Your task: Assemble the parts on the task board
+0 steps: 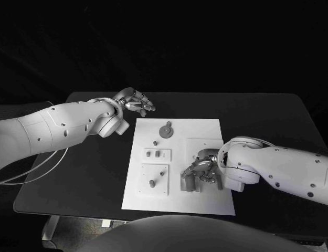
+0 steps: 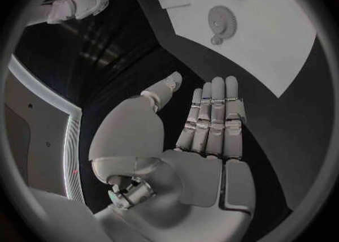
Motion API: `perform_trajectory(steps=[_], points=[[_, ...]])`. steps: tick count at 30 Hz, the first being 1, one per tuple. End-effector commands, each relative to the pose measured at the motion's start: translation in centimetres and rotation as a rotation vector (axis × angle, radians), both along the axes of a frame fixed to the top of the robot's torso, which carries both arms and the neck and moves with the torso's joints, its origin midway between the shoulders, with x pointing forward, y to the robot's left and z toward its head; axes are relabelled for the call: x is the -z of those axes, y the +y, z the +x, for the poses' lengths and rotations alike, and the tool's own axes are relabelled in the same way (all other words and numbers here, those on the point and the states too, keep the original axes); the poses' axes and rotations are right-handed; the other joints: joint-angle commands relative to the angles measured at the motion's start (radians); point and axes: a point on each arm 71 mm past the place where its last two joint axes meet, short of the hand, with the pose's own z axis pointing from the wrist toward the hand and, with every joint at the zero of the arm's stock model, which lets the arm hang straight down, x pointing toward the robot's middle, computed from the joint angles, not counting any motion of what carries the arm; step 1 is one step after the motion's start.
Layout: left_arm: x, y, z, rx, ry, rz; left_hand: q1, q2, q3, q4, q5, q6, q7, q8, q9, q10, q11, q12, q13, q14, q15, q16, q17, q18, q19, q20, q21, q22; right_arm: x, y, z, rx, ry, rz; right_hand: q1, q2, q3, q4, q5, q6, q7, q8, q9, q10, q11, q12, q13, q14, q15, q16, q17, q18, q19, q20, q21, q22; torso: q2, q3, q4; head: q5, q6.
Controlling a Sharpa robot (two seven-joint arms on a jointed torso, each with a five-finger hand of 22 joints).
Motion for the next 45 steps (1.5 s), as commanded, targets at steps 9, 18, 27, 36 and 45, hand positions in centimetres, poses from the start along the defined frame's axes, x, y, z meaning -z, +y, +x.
perform_trajectory(steps=[9, 18, 27, 36, 45], points=[[-0.05, -0.28, 0.00, 0.015, 0.001, -0.002, -0.003, 0.010, -0.001, 0.006, -0.003, -0.004, -0.004, -0.004, 0.001, -0.009, 0.001, 0.003, -0.002, 0.006, 0.003, -0.006, 0.002, 0.016, 0.002, 0.000, -0.005, 0.002, 0.18, 0.29, -0.08, -0.016, 0.000, -0.001, -0.020, 0.000, 0.000, 0.010, -0.001, -0.001, 0.008, -0.005, 0.000, -0.012, 0.000, -0.007, 0.002, -0.013, 0.000, -0.005, -0.003, 0.029, -0.011, -0.002, -0.001, 0.015, 0.000, 0.0000, -0.0001, 0.002, 0.000], [-0.05, -0.29, 0.00, 0.016, 0.002, -0.001, -0.003, 0.010, -0.001, 0.006, -0.003, -0.004, -0.004, -0.004, 0.001, -0.009, 0.001, 0.003, -0.002, 0.006, 0.003, -0.006, 0.003, 0.016, 0.002, 0.000, -0.005, 0.002, 0.25, 0.34, -0.09, -0.019, 0.000, -0.003, -0.048, -0.011, 0.002, 0.025, -0.064, -0.007, 0.010, -0.008, 0.002, -0.019, 0.001, -0.009, 0.005, -0.024, -0.002, -0.009, -0.009, 0.029, -0.016, -0.004, -0.002, 0.015, 0.000, 0.0001, -0.0001, 0.004, 0.000], [-0.03, -0.32, 0.00, 0.017, 0.003, -0.001, -0.003, 0.010, -0.001, 0.007, -0.003, -0.004, -0.004, -0.004, 0.001, -0.009, 0.001, 0.003, -0.002, 0.006, 0.003, -0.006, 0.003, 0.016, 0.002, 0.000, -0.005, 0.002, 0.26, 0.38, -0.12, -0.025, -0.005, -0.002, -0.061, -0.038, 0.014, 0.038, -0.117, -0.013, 0.012, -0.012, 0.004, -0.025, 0.003, -0.011, 0.007, -0.034, -0.006, -0.013, -0.017, 0.029, -0.020, -0.007, -0.004, 0.014, 0.000, 0.0001, -0.0001, 0.004, 0.000], [-0.03, -0.35, 0.01, 0.017, 0.004, 0.000, -0.002, 0.010, 0.000, 0.007, -0.003, -0.005, -0.004, -0.004, 0.001, -0.009, 0.001, 0.003, -0.003, 0.006, 0.003, -0.007, 0.004, 0.016, 0.002, 0.000, -0.005, 0.002, 0.28, 0.50, -0.20, -0.044, -0.007, -0.005, -0.039, -0.031, 0.025, 0.018, -0.118, -0.019, 0.014, -0.014, 0.007, -0.030, 0.005, -0.011, 0.008, -0.043, -0.007, -0.016, -0.024, 0.029, -0.022, -0.008, -0.003, 0.015, 0.000, 0.0001, -0.0001, 0.005, 0.000], [-0.01, -0.32, 0.00, 0.017, 0.006, 0.003, -0.002, 0.010, 0.000, 0.006, -0.003, -0.005, -0.004, -0.004, 0.001, -0.009, 0.001, 0.003, -0.003, 0.006, 0.003, -0.007, 0.004, 0.017, 0.002, 0.000, -0.005, 0.002, 0.17, 0.51, 0.03, -0.047, -0.054, -0.012, -0.058, -0.060, 0.016, 0.020, -0.172, -0.024, 0.015, -0.017, 0.009, -0.034, 0.007, -0.012, 0.009, -0.048, -0.006, -0.019, -0.027, 0.029, -0.025, -0.006, -0.005, 0.013, 0.000, -0.0004, -0.0001, 0.006, 0.000]])
